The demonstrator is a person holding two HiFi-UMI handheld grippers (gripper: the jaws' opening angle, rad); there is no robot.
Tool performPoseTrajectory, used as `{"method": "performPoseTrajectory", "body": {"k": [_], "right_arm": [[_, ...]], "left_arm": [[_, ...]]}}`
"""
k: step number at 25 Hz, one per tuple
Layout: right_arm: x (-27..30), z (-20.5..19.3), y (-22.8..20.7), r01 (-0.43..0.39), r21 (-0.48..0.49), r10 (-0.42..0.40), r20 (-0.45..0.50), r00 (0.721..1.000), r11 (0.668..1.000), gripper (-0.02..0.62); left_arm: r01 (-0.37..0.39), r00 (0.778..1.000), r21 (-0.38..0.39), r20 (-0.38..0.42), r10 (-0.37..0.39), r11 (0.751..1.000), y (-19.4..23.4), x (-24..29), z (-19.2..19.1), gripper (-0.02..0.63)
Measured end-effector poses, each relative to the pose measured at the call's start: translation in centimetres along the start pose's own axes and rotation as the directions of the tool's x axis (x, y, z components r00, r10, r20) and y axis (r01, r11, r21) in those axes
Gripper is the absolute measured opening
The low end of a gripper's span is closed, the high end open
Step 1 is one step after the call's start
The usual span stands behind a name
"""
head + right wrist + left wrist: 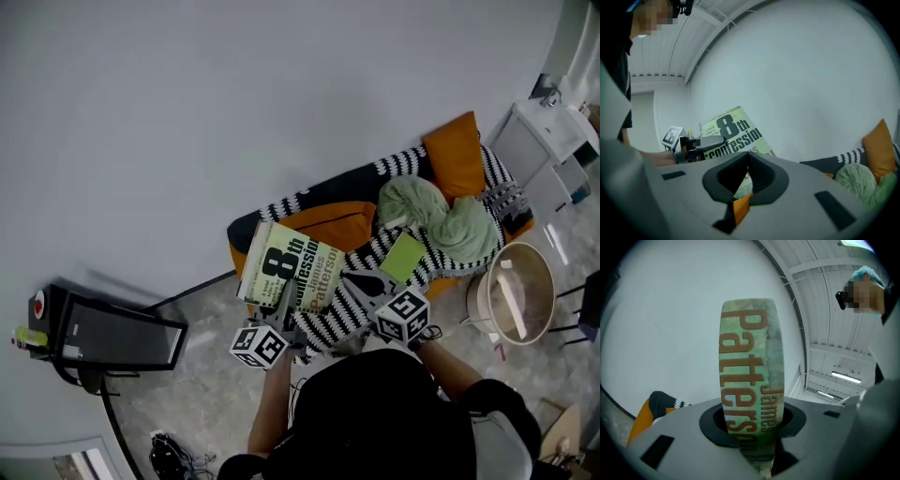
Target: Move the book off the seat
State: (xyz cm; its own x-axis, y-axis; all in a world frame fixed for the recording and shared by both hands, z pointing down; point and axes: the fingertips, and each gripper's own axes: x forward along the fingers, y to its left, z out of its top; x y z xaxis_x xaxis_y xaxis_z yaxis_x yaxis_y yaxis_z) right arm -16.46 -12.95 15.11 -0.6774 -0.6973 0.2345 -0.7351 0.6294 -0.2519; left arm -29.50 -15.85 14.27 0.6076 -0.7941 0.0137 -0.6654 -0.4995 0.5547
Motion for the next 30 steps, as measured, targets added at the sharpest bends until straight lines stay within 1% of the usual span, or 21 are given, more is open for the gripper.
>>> {"method": "performPoseTrajectory", "body": {"k": [3, 6, 11, 18, 21, 30], "right_arm": [[0.2, 0.3, -0.3, 0.047, -0.006, -0.047, 0.01, 0.999, 0.999, 0.015], [-0.6, 0.2, -1.1, 0.1, 0.01, -0.1, 0.027, 0.995, 0.995, 0.015], [-3.3, -0.1, -2.4, 0.173, 0.03, -0.174, 0.039, 0.984, 0.985, 0.015], [-7.7, 0.0, -4.6, 0.268, 0.072, -0.274, 0.092, 0.957, 0.961, 0.015], [-10.6, -0.3, -5.3, 0.306, 0.082, -0.314, 0.107, 0.943, 0.948, 0.015], [-21.2, -2.7, -8.1, 0.407, 0.115, -0.419, 0.13, 0.898, 0.906, 0.015]], "left_arm": [[0.039, 0.999, -0.01, -0.031, -0.039, 0.999, 0.3, 0.9, -0.2, 0.163], [0.075, 0.995, -0.019, -0.06, -0.076, 0.997, 0.1, 1.9, -0.9, 0.163], [0.128, 0.988, -0.04, -0.083, -0.131, 0.991, -1.9, 3.1, -2.0, 0.163], [0.2, 0.971, -0.032, -0.128, -0.203, 0.979, -5.5, 5.3, -4.0, 0.163], [0.229, 0.961, -0.034, -0.149, -0.232, 0.973, -7.7, 6.0, -5.4, 0.163], [0.319, 0.922, -0.038, -0.219, -0.319, 0.947, -16.9, 7.8, -11.3, 0.163]]}}
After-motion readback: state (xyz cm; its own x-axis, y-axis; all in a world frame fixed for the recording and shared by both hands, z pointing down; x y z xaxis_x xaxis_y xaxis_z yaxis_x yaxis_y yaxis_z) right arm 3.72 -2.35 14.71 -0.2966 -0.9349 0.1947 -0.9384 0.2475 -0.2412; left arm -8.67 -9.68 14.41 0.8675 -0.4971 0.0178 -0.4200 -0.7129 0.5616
